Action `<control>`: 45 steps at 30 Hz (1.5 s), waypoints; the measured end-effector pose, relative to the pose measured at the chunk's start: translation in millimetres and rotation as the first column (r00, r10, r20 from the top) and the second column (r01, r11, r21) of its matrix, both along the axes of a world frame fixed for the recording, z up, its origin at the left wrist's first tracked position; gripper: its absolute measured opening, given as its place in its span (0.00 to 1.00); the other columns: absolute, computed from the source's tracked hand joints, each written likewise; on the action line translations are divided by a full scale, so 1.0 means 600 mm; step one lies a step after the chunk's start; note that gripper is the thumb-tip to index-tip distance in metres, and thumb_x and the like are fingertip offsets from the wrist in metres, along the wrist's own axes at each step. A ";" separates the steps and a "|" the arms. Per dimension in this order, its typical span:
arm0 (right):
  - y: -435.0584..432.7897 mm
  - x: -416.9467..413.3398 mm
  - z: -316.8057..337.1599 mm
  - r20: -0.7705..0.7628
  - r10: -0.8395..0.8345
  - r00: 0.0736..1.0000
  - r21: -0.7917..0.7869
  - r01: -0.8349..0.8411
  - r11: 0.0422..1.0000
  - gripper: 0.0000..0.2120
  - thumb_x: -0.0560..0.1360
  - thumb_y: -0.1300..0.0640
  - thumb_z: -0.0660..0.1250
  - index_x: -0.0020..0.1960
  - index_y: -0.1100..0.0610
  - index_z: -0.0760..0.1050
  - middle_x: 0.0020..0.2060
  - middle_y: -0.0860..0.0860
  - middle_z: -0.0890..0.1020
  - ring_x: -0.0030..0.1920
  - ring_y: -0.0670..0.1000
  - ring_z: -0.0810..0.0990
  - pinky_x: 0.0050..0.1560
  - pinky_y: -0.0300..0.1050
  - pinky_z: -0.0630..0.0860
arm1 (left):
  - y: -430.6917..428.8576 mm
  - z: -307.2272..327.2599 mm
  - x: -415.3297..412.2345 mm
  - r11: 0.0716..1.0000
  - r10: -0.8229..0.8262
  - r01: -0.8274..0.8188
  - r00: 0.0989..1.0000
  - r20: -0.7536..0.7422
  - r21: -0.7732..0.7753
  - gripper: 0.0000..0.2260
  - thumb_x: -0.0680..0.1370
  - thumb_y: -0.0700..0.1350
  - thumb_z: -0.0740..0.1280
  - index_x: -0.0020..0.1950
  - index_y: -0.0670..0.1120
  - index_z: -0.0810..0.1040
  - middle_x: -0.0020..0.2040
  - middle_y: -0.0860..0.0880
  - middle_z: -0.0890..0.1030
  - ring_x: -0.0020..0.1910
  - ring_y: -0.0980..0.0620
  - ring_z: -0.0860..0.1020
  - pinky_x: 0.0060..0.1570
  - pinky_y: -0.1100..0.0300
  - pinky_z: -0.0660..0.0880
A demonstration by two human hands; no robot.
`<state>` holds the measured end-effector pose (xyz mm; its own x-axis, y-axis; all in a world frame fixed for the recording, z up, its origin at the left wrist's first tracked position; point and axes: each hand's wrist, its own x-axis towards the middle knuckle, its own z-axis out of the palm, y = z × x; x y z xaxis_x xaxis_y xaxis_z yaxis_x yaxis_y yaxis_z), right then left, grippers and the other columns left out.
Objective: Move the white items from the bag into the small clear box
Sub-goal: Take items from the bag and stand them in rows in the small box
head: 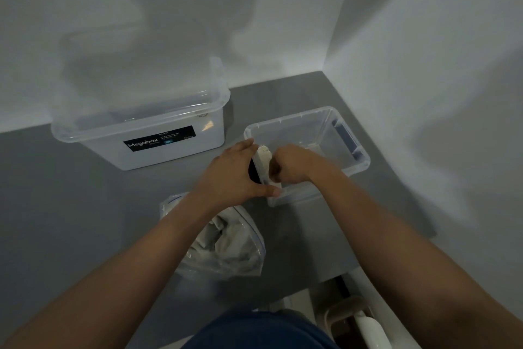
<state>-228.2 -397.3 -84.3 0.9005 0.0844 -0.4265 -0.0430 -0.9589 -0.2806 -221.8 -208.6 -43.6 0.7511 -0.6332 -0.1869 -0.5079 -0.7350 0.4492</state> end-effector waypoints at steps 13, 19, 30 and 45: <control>0.101 -0.182 0.127 0.474 -0.579 0.664 0.582 0.257 0.771 0.06 0.77 0.59 0.72 0.53 0.52 0.85 0.47 0.42 0.85 0.47 0.39 0.83 0.50 0.31 0.77 | 0.177 0.002 -0.043 0.915 0.101 0.037 0.943 0.317 -0.402 0.11 0.79 0.52 0.71 0.58 0.49 0.80 0.54 0.53 0.81 0.50 0.54 0.76 0.48 0.59 0.72; 0.258 -0.222 0.048 0.320 -0.213 0.923 0.318 0.107 0.942 0.10 0.81 0.53 0.64 0.57 0.49 0.83 0.50 0.44 0.85 0.49 0.45 0.82 0.51 0.45 0.78 | 0.280 -0.093 -0.061 0.941 -0.178 0.291 0.861 0.476 -0.175 0.08 0.79 0.51 0.69 0.48 0.49 0.86 0.43 0.53 0.85 0.42 0.47 0.79 0.42 0.55 0.77; 0.322 -0.194 -0.032 0.324 -0.300 0.897 -0.153 0.362 0.919 0.11 0.78 0.55 0.63 0.54 0.51 0.83 0.46 0.53 0.85 0.47 0.58 0.83 0.43 0.49 0.79 | 0.289 -0.103 -0.040 0.939 -0.340 0.295 0.879 0.336 0.177 0.15 0.77 0.57 0.69 0.61 0.54 0.81 0.51 0.53 0.84 0.55 0.47 0.75 0.47 0.55 0.71; 0.318 -0.184 -0.056 0.300 -0.438 0.847 0.020 0.453 0.891 0.12 0.75 0.60 0.65 0.53 0.49 0.83 0.46 0.52 0.86 0.46 0.57 0.84 0.45 0.53 0.82 | 0.277 -0.121 -0.029 0.938 -0.337 0.346 0.878 0.340 0.035 0.11 0.81 0.50 0.63 0.50 0.50 0.85 0.45 0.48 0.84 0.49 0.44 0.80 0.47 0.54 0.72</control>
